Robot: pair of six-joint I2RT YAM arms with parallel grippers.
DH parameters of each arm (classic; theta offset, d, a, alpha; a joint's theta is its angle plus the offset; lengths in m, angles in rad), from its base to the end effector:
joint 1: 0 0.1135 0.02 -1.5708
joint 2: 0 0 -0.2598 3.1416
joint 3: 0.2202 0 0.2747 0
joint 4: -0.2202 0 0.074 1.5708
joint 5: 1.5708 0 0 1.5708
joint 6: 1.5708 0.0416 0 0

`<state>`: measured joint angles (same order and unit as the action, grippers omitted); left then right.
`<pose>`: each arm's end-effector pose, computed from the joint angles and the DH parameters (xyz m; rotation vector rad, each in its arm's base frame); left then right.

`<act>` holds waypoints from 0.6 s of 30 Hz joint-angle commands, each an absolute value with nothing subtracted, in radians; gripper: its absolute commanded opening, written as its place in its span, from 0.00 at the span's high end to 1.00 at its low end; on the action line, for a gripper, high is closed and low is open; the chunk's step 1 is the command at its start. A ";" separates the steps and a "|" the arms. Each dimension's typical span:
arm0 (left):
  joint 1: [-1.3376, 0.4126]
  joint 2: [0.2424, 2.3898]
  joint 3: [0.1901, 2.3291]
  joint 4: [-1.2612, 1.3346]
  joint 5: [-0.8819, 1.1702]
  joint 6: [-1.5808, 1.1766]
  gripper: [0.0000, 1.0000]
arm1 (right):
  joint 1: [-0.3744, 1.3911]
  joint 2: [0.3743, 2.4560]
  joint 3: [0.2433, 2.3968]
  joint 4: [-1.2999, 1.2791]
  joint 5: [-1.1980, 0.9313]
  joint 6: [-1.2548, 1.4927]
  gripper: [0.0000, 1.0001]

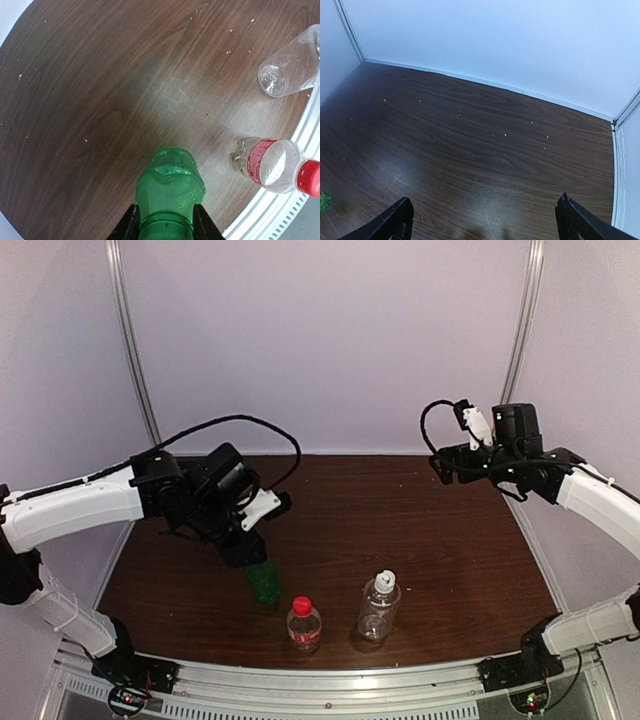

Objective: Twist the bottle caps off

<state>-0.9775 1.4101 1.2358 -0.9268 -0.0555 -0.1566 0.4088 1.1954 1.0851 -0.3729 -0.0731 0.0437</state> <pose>0.1725 -0.2517 0.2795 1.0618 2.4848 -0.2840 0.2741 0.1221 0.3317 -0.4210 2.0283 0.3547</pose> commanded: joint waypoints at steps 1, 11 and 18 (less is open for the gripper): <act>-0.901 1.443 1.358 -0.915 0.000 -0.085 0.89 | 0.425 1.219 1.173 -0.394 -0.133 0.012 0.00; -0.826 1.614 1.706 -0.853 0.250 0.025 0.93 | 0.443 1.313 1.319 -0.367 -0.697 -0.050 0.00; -0.819 1.735 1.930 -0.873 0.397 0.029 0.94 | 0.513 1.373 1.366 -0.377 -0.869 -0.106 0.00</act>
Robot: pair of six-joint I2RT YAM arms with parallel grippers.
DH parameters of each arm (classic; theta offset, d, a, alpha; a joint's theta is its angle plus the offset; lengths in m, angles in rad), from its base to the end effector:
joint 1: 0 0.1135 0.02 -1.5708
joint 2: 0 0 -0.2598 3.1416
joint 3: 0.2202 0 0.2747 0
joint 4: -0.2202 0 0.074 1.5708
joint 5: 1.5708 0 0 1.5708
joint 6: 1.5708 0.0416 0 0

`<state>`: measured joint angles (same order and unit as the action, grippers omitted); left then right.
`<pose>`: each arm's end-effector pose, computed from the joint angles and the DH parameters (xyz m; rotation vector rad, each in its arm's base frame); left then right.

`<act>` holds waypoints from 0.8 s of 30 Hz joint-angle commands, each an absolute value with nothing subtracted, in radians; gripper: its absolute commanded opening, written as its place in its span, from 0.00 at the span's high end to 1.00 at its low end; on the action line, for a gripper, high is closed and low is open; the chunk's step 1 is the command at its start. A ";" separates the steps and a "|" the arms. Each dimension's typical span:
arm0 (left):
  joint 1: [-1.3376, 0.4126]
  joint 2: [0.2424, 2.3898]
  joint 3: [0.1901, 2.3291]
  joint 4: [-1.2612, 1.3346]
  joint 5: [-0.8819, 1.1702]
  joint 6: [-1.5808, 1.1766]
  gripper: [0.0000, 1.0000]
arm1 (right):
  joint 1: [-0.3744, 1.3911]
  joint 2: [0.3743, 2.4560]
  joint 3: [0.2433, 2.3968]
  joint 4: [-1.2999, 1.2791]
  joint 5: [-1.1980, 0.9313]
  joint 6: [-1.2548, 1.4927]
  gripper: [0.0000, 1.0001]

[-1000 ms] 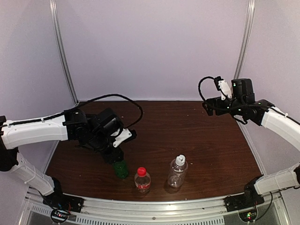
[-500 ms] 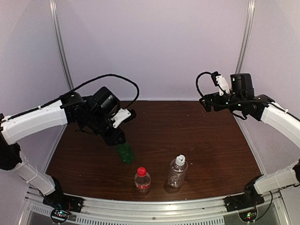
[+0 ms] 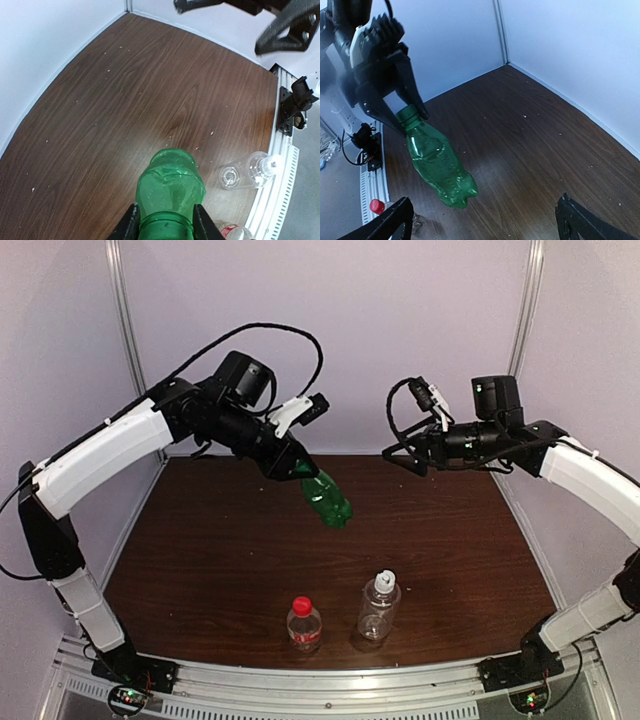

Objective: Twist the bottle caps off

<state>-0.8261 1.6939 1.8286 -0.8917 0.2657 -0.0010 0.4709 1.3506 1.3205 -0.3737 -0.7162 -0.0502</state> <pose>0.2579 -0.2960 0.3884 1.0907 2.1467 -0.7105 0.2816 0.1740 0.3775 -0.9620 1.7494 0.9765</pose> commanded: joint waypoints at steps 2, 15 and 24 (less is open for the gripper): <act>-0.820 1.750 1.968 -0.871 0.431 0.029 0.95 | 0.528 1.391 1.382 -0.395 -0.873 -0.119 0.00; -0.819 1.787 2.042 -0.809 0.552 -0.052 0.95 | 0.639 1.496 1.456 -0.498 -0.820 -0.216 0.00; -0.820 1.786 2.034 -0.784 0.592 -0.076 0.95 | 0.668 1.540 1.488 -0.524 -0.832 -0.249 0.13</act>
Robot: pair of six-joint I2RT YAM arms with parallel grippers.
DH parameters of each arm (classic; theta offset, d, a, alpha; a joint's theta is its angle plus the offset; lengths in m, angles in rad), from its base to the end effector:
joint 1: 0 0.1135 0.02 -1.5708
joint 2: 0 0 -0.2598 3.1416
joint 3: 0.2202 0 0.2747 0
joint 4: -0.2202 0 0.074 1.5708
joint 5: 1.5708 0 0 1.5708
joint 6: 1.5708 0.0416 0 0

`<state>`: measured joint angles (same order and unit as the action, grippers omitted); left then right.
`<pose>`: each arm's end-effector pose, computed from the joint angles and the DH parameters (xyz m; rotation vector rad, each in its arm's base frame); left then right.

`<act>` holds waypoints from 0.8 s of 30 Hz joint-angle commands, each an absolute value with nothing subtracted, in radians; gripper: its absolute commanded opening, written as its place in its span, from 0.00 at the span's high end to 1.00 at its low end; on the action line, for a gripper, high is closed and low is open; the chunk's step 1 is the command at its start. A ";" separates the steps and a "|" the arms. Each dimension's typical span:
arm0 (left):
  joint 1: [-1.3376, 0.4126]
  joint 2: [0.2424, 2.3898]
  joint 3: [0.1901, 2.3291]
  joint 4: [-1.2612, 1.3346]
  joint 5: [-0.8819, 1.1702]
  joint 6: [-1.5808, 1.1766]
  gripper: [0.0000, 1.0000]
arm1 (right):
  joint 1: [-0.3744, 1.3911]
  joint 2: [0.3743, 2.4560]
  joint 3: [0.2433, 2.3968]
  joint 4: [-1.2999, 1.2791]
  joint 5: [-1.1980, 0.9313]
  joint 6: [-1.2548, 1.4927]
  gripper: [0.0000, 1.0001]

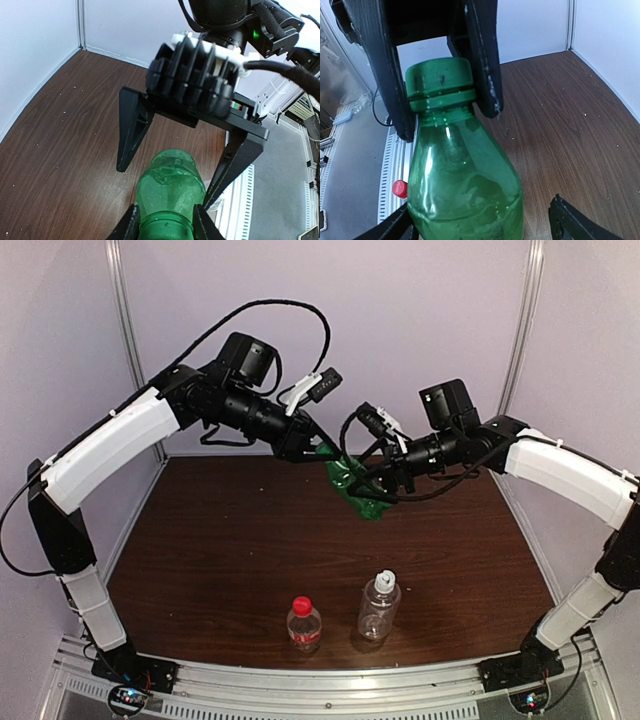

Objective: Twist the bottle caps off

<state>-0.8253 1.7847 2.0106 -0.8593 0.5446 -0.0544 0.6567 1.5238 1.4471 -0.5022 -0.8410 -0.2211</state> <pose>0.2632 -0.3168 0.4210 1.1614 2.0008 -1.0726 0.2700 0.2473 0.3566 -1.3415 1.6716 1.1531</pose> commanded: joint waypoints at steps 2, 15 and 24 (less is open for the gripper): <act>-0.819 1.785 2.034 -0.782 0.594 -0.080 0.96 | 0.670 1.546 1.488 -0.529 -0.827 -0.254 0.18; -0.795 1.757 1.966 -0.693 0.649 -0.136 0.98 | 0.679 1.549 1.447 -0.472 -0.858 -0.239 0.37; -0.790 1.695 1.867 -0.595 0.671 -0.125 0.60 | 0.678 1.539 1.418 -0.405 -0.932 -0.201 0.52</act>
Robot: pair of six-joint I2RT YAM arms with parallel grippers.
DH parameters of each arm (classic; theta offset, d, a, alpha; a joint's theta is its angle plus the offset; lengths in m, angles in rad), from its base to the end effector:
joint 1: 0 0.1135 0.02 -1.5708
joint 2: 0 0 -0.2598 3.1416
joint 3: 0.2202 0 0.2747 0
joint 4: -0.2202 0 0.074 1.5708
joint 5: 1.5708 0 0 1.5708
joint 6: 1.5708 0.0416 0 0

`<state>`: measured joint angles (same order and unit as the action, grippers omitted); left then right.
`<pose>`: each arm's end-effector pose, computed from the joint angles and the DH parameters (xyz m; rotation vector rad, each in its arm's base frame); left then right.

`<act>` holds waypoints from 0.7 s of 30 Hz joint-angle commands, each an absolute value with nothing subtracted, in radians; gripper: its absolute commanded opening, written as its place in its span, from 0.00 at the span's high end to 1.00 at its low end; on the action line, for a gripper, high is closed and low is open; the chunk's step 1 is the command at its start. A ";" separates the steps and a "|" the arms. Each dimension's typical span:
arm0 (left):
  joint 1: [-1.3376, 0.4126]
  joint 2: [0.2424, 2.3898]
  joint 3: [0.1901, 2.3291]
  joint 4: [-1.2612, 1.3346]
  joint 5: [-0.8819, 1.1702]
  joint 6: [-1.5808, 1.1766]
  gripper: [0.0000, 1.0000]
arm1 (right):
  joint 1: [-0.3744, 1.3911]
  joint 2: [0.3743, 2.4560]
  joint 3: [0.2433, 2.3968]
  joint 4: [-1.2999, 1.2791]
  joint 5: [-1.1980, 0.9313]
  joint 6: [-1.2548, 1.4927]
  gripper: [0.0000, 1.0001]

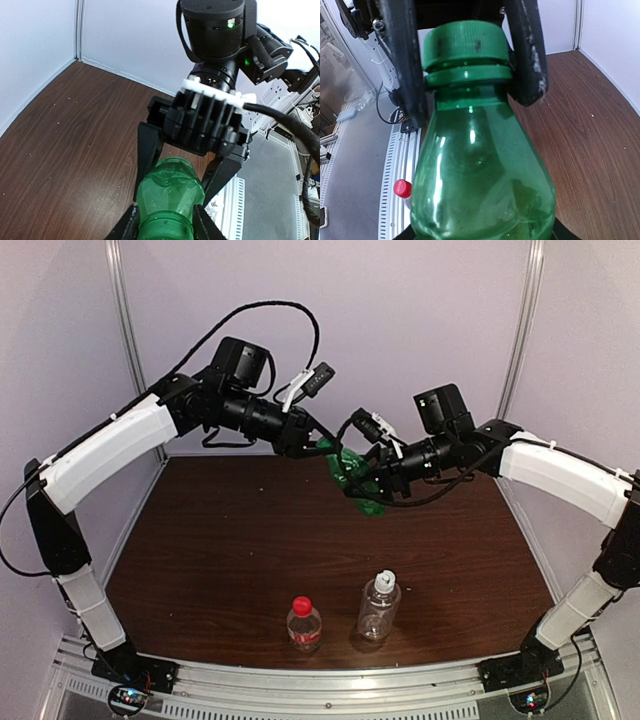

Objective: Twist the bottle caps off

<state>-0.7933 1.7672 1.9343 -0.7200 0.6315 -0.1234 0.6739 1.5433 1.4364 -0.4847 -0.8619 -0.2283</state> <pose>0.2747 -0.3141 0.4156 1.1062 1.9535 -1.1923 0.2692 0.2554 0.3479 -1.3732 1.6592 1.1843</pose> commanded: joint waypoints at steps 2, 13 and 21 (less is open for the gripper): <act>-0.789 1.656 1.808 -0.528 0.692 -0.127 0.43 | 0.679 1.536 1.404 -0.374 -0.964 -0.181 0.53; -0.739 1.505 1.542 -0.116 0.813 -0.307 0.17 | 0.678 1.496 1.297 -0.127 -1.108 -0.007 0.54; -0.739 1.519 1.523 -0.041 0.817 -0.343 0.28 | 0.680 1.490 1.277 -0.030 -1.146 0.071 0.55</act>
